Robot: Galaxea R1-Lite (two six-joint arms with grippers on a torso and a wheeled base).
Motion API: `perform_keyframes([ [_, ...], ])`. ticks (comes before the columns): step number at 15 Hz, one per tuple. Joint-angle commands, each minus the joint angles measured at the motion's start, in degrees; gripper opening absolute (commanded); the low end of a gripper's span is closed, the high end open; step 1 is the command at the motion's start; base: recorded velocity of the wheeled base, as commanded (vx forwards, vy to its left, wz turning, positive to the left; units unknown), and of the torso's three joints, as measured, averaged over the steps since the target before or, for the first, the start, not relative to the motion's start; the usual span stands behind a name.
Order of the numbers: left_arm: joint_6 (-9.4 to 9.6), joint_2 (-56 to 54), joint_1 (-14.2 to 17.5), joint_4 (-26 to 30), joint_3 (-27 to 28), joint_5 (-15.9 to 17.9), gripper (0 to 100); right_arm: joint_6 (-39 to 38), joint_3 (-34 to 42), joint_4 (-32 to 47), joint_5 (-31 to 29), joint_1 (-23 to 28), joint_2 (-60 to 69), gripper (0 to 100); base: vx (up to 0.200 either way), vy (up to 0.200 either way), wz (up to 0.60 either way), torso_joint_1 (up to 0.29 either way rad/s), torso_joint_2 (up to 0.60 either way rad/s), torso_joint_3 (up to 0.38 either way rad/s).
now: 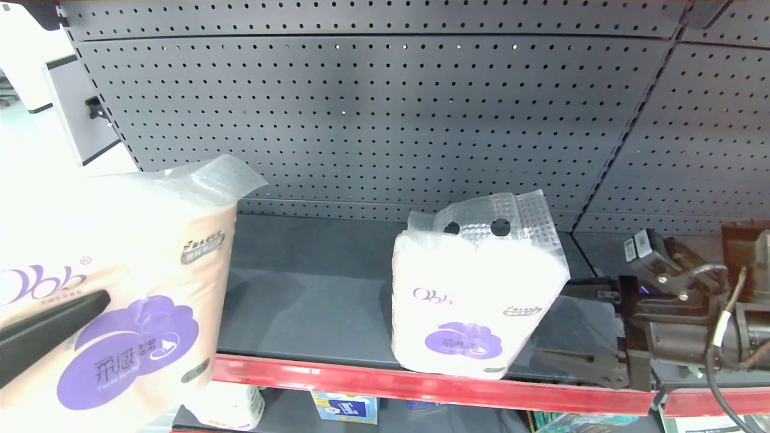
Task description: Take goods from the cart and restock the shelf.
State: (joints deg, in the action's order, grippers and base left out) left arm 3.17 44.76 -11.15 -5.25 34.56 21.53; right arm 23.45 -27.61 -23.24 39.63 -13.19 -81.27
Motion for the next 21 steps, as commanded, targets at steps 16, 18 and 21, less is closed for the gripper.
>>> perform_keyframes([
  [16,-1.06,41.0,-3.9,-37.0,6.2,14.3,0,-24.6,18.3,27.4,-19.5,32.0,75.0,100,0.0,0.0,0.0,0.0,0.0,0.0],
  [18,-2.47,46.1,-4.0,-41.1,10.4,18.0,0,-24.6,18.3,28.6,-19.5,31.6,77.1,100,0.0,0.0,0.0,0.0,0.0,0.0],
  [21,-3.78,52.5,-4.6,-47.0,13.5,25.1,0,-24.6,18.0,28.7,-19.6,31.6,77.3,100,0.0,0.0,0.0,0.0,0.0,0.0],
])
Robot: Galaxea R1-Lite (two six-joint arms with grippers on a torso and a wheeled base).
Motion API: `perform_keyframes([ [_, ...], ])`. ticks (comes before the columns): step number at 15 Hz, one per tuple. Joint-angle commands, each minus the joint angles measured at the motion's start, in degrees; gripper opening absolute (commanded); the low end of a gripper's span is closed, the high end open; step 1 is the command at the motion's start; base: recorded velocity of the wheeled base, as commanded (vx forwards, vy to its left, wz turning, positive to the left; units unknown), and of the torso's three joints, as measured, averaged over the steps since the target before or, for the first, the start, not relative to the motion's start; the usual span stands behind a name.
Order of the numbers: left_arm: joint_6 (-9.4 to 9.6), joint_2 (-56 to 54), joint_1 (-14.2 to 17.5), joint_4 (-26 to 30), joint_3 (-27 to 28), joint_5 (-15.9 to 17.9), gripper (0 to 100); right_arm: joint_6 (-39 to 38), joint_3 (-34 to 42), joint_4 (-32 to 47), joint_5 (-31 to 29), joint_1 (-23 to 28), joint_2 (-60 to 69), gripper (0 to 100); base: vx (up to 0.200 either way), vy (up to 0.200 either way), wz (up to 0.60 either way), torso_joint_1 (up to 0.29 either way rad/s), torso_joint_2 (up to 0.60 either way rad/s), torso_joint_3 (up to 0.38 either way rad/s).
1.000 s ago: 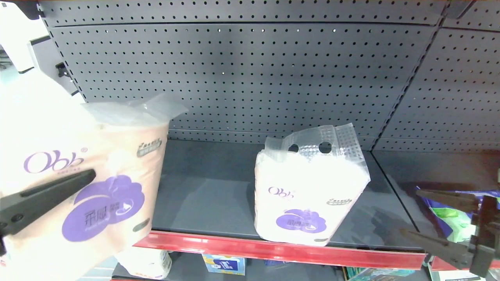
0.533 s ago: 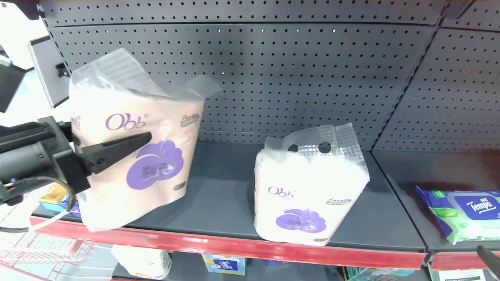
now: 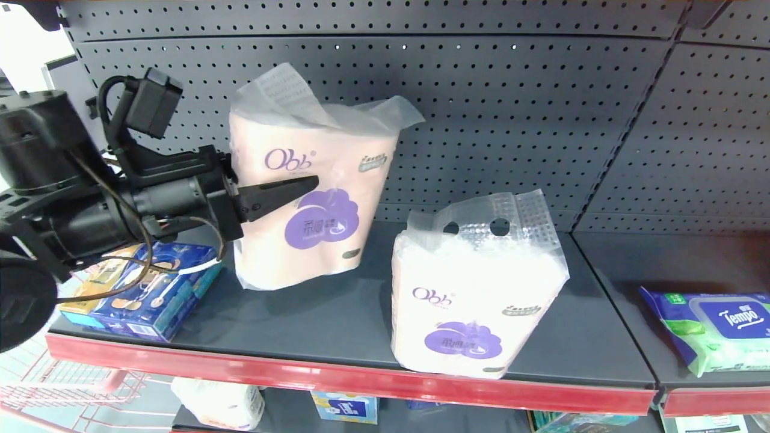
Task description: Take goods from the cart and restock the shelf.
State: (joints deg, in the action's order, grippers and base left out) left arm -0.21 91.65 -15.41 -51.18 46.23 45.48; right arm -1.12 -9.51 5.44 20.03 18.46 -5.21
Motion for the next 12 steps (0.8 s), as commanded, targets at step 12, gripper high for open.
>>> perform_keyframes([
  [12,-7.62,30.7,-6.1,-18.0,22.5,9.2,0,0.8,-0.1,0.4,0.1,0.1,5.2,100,0.0,0.0,0.0,0.0,0.0,0.0],
])
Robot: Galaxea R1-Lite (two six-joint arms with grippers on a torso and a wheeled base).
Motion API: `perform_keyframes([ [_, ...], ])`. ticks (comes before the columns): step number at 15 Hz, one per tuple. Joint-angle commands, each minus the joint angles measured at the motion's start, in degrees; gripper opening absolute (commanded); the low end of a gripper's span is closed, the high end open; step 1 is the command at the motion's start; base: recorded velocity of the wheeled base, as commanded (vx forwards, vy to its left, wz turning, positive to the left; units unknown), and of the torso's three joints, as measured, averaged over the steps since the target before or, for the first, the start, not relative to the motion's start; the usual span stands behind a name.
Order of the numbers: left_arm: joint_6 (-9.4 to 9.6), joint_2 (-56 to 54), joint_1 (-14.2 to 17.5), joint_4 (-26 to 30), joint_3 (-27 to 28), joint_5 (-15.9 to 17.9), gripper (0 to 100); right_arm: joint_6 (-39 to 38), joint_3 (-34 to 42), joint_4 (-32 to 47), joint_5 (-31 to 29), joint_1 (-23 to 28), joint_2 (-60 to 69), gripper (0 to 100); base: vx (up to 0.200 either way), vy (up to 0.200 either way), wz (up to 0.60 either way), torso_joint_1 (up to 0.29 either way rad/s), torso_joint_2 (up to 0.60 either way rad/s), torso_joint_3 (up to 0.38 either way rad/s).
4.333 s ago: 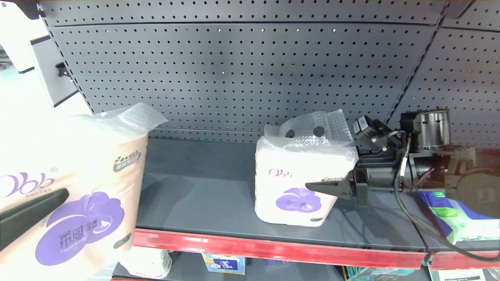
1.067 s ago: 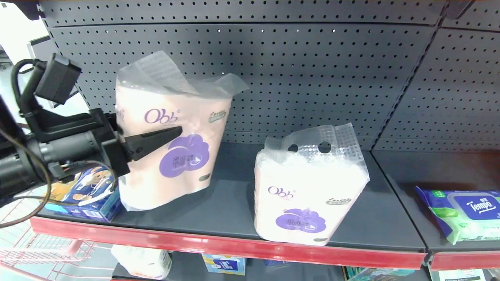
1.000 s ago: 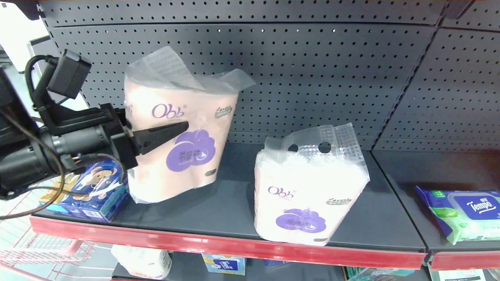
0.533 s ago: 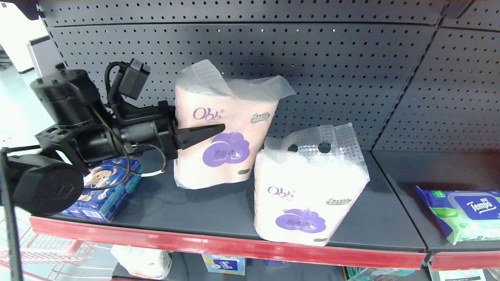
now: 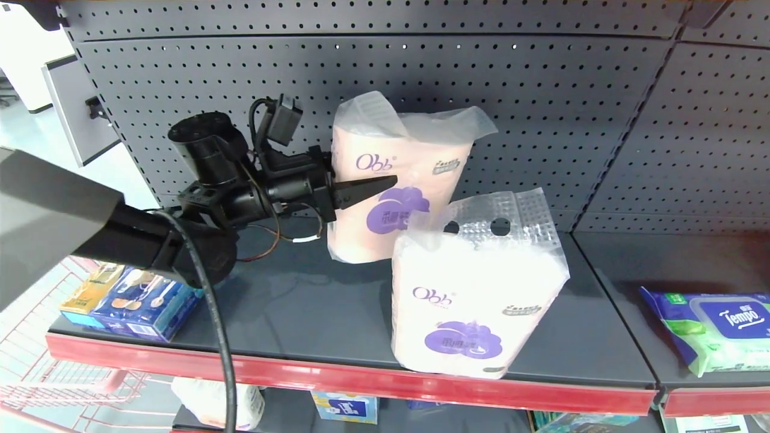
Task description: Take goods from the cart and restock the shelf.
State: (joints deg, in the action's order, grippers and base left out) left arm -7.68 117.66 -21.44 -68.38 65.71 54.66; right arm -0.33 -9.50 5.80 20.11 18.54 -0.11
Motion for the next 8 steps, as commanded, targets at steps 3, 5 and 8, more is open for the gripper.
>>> perform_keyframes([
  [3,-0.23,9.3,-0.1,-2.6,6.2,1.0,0,0.1,0.2,0.0,0.0,-0.1,0.1,100,0.0,0.0,0.0,0.0,0.0,0.0],
  [5,-0.41,10.9,0.1,-5.0,6.3,2.5,0,0.2,1.5,-0.1,-0.1,-0.1,0.1,100,0.0,0.0,0.0,0.0,0.0,0.0],
  [8,-2.08,12.5,0.9,-5.3,8.6,3.5,0,2.2,2.5,-0.1,0.3,-0.1,0.1,100,0.0,0.0,0.0,0.0,0.0,0.0],
])
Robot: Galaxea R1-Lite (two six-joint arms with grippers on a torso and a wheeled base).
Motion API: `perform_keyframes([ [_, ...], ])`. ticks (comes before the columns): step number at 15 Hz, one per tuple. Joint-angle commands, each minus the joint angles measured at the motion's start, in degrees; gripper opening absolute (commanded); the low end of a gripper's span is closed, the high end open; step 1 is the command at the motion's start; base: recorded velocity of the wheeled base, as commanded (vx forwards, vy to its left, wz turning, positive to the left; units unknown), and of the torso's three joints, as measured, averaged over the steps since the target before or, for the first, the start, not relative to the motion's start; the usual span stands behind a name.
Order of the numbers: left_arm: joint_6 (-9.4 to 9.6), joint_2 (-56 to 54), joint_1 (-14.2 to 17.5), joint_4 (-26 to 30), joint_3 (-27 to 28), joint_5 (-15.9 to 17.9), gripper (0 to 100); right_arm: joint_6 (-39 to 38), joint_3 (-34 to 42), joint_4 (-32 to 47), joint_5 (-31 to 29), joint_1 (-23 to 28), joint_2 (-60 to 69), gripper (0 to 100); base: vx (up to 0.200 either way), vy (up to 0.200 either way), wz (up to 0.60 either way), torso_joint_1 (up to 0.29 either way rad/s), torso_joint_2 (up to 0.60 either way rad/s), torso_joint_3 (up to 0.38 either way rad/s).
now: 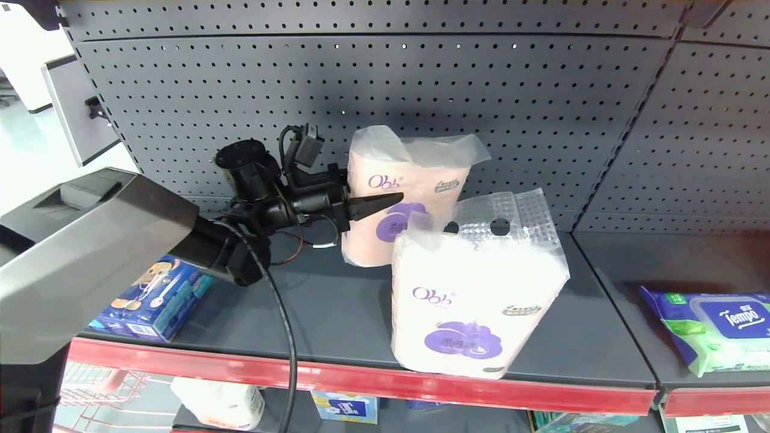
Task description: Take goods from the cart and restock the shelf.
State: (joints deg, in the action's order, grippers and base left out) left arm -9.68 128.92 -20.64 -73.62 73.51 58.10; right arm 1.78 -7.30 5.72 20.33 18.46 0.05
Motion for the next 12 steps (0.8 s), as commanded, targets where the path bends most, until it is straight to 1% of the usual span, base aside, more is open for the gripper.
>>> perform_keyframes([
  [1,-0.43,2.7,0.0,0.1,4.4,0.8,0,0.2,0.7,0.0,0.1,0.0,0.0,100,0.0,0.0,0.0,0.0,0.0,0.0],
  [2,-1.48,4.1,-0.1,0.1,6.9,1.7,0,0.2,0.7,0.0,0.1,0.0,0.0,100,0.0,0.0,0.0,0.0,0.0,0.0],
  [3,-2.1,5.5,-0.2,0.1,9.3,2.2,0,0.2,1.0,0.0,-0.1,0.0,0.0,100,0.0,0.0,0.0,0.0,0.0,0.0],
  [5,-2.45,7.8,-0.4,0.0,12.5,2.4,0,0.8,1.4,0.0,0.0,0.0,0.0,100,0.0,0.0,0.0,0.0,0.0,0.0],
  [6,-2.54,8.8,-0.6,0.0,14.1,2.5,0,2.6,2.2,0.0,0.3,0.0,0.0,100,0.0,0.0,0.0,0.0,0.0,0.0],
  [8,-3.33,9.1,-0.6,-0.1,14.7,3.1,0,4.1,2.6,-0.1,1.1,0.0,0.0,100,0.0,0.0,0.0,0.0,0.0,0.0],
  [9,-3.86,9.1,-0.6,-0.1,15.0,4.6,0,4.2,3.3,-0.1,1.3,0.0,0.0,100,0.0,0.0,0.0,0.0,0.0,0.0],
  [12,-3.86,10.0,-0.6,-0.1,16.8,6.9,0,4.2,3.3,-0.1,1.3,0.0,0.0,100,0.0,0.0,0.0,0.0,0.0,0.0],
])
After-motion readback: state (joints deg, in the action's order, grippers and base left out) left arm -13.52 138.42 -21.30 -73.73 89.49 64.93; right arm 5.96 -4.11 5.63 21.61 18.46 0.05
